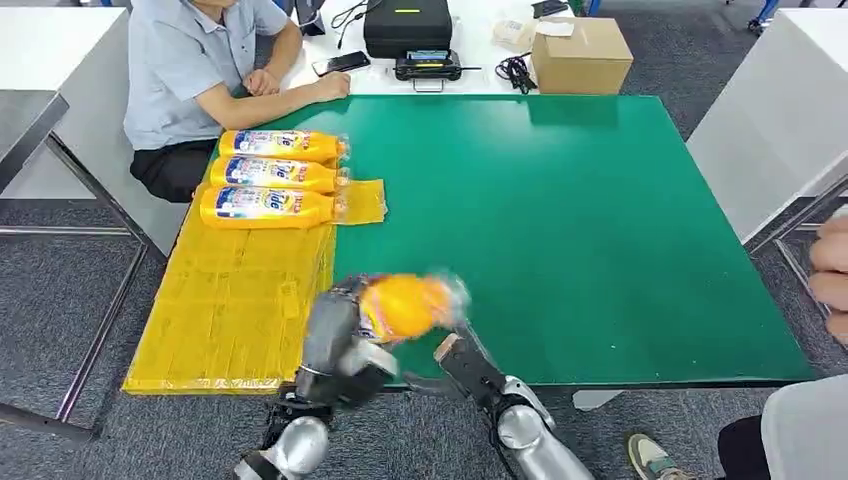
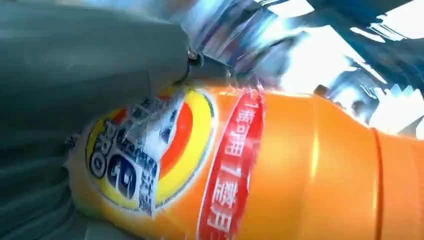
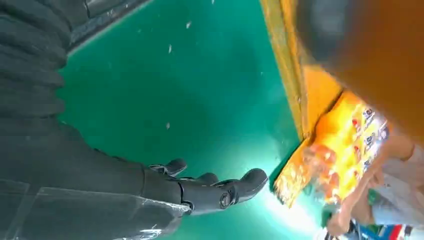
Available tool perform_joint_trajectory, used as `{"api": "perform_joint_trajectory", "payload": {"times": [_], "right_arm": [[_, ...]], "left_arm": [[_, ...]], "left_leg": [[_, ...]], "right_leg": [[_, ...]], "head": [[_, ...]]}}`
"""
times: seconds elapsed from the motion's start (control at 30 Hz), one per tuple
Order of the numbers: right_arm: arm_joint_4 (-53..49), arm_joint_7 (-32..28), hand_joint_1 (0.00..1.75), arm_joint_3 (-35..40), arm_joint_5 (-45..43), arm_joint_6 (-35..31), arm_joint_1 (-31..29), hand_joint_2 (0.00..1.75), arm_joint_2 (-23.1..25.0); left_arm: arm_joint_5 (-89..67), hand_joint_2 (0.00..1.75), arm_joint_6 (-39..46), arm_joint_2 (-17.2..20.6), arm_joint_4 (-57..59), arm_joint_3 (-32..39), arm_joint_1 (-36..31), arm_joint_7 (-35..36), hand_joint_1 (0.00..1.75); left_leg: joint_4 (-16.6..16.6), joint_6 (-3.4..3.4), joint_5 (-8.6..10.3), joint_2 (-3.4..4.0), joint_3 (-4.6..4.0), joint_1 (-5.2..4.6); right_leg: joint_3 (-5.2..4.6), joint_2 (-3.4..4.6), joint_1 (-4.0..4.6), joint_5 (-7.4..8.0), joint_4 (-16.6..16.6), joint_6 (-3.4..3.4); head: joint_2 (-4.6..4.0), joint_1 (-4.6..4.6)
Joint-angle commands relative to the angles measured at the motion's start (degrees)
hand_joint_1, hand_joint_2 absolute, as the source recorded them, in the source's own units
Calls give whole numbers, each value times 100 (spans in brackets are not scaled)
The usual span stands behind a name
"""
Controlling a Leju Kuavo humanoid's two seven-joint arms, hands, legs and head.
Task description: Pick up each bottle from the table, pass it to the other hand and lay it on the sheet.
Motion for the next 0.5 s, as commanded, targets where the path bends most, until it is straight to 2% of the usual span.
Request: {"api": "perform_joint_trajectory", "payload": {"times": [0.03, 0.13, 0.2, 0.27, 0.33, 0.5], "right_arm": [[473, -30, 0, -387, 47, 28, -266, 175, 143], [468, -30, 0, -388, 50, 30, -254, 175, 142], [451, -31, 0, -439, 61, 50, -243, 175, 180], [436, -29, 0, -455, 92, 79, -218, 175, 211], [491, 2, 0, -449, 149, 125, -229, 175, 237], [632, -4, 0, -523, 190, 119, -339, 175, 245]], "left_arm": [[-652, 175, 34, 280, 1321, 778, -620, 336, 175], [-663, 175, 44, 257, 1307, 768, -605, 347, 175], [-960, 175, 40, 311, 1247, 836, -620, 632, 175], [-755, 175, -138, 372, 1475, 899, -779, 614, 175], [-1380, 175, 44, 526, 1851, 940, -983, 969, 175], [-2029, 175, 19, 598, 2613, 1092, -1351, 1180, 175]], "left_leg": [[-7, -15, -3, 9, 23, 8], [-3, -7, 0, 5, 11, 6], [0, -10, -5, 2, 17, 11], [-1, -12, -5, 3, 19, 12], [-3, -7, 4, -5, 3, 8], [-4, -12, 3, 3, 9, 11]], "right_leg": [[22, 7, 9, -1, -7, -16], [12, 7, 6, -1, -2, -10], [20, 1, 11, -7, -3, -14], [21, 6, 11, -7, -2, -16], [8, 0, 6, -1, -2, -9], [11, 6, 10, 1, -2, -15]], "head": [[0, 5], [0, -9], [0, 2], [0, -4], [0, -2], [0, -2]]}}
